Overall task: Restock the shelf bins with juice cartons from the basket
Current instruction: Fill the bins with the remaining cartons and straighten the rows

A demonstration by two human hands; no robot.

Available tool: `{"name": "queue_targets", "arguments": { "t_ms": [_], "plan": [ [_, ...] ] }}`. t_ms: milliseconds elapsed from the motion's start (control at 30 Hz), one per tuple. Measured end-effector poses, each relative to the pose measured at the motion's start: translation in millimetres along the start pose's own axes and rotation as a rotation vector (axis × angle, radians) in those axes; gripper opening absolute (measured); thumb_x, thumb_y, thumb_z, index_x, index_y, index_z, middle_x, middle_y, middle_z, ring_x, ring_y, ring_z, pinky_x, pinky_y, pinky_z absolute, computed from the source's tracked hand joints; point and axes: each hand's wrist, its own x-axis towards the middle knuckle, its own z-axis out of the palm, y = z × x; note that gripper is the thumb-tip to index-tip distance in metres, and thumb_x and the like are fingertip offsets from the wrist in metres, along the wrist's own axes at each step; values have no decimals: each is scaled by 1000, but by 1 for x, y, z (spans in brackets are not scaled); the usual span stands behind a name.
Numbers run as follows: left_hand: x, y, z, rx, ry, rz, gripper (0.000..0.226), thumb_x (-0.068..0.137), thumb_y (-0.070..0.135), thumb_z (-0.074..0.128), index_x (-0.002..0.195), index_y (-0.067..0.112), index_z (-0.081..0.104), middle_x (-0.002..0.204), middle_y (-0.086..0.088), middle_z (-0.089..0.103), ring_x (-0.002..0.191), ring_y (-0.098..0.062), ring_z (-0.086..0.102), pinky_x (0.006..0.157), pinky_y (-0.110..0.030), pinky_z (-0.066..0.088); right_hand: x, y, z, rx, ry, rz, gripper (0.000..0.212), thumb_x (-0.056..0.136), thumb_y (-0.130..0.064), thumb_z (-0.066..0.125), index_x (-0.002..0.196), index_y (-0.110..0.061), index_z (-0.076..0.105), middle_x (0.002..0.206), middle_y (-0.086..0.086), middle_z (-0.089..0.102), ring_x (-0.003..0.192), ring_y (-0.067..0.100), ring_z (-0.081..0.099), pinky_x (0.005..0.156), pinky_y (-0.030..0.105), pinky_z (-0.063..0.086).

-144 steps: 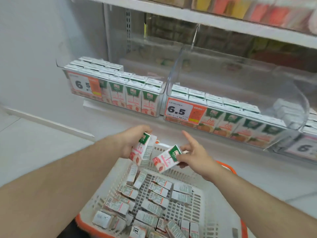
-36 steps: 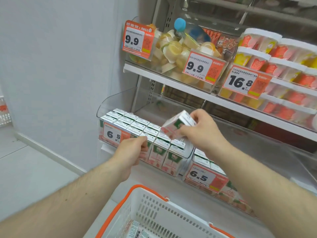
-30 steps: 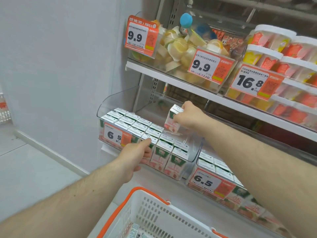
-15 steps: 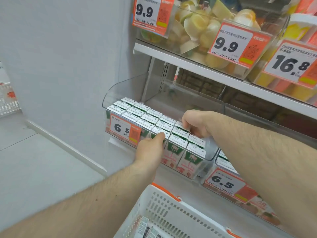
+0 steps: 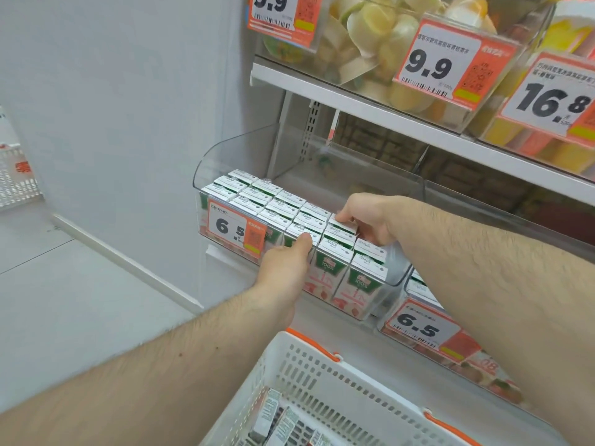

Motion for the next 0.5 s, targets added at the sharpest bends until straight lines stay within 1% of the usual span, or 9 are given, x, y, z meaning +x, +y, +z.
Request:
{"name": "queue_targets", "arguments": {
  "t_ms": [100,167,200,233,267,333,367,433,500],
  "plan": [
    [-1,1,-1,35,-2,-4,35,94,46,51,90,12,54,90,-7,52,86,-21,51,94,-43,47,-5,2,4,-122,55,-4,27,101,-25,43,113,-9,62,96,11,76,79,26,72,85,42,56],
    [-6,4,-3,53,-12,4,33,95,44,50,88,12,54,89,-7,53,85,-22,52,91,-41,47,-14,3,9,-319,155,-67,30,100,-27,41,111,-9,63,102,13,74,82,23,68,88,40,54],
    [-9,5,-4,69,-25,13,30,96,42,49,89,13,53,89,-6,52,85,-22,50,86,-38,47,-18,4,12,-430,230,-123,29,100,-26,41,110,-7,60,101,12,70,81,21,64,82,36,53],
    [-13,6,-6,89,-43,27,26,96,39,48,89,14,52,89,-6,51,85,-21,48,80,-35,44,-23,3,15,-527,323,-194,28,101,-25,41,112,-5,56,100,11,65,79,20,59,72,32,49],
    [-17,6,-7,114,-68,49,22,97,36,47,88,16,51,88,-5,51,85,-20,47,74,-34,41,-27,4,18,-590,415,-268,27,100,-24,42,115,-4,53,102,10,63,81,21,57,67,30,44],
    [-27,5,-10,184,-129,101,20,99,28,47,83,17,53,82,-1,58,83,-20,52,70,-32,39,-37,9,23,-642,578,-422,29,97,-22,44,119,-7,54,115,12,61,93,27,55,71,31,40],
    [-31,4,-12,233,-158,122,19,99,27,49,84,17,55,84,-1,62,82,-18,55,72,-32,41,-45,14,28,-660,651,-512,25,94,-21,46,114,-9,57,114,12,61,94,29,55,72,31,40],
    [-40,-2,-15,383,-217,160,11,97,25,52,94,15,57,95,-4,65,81,-17,59,75,-32,43,-65,31,47,-676,771,-740,16,87,-16,47,95,-10,60,99,9,63,89,30,56,69,33,40],
    [-50,-11,-19,553,-296,192,9,94,20,53,96,13,59,94,-5,64,79,-18,59,70,-31,42,-85,56,73,-611,829,-1023,13,80,-17,49,79,-10,59,82,8,61,79,30,55,65,36,42]
  ]
}}
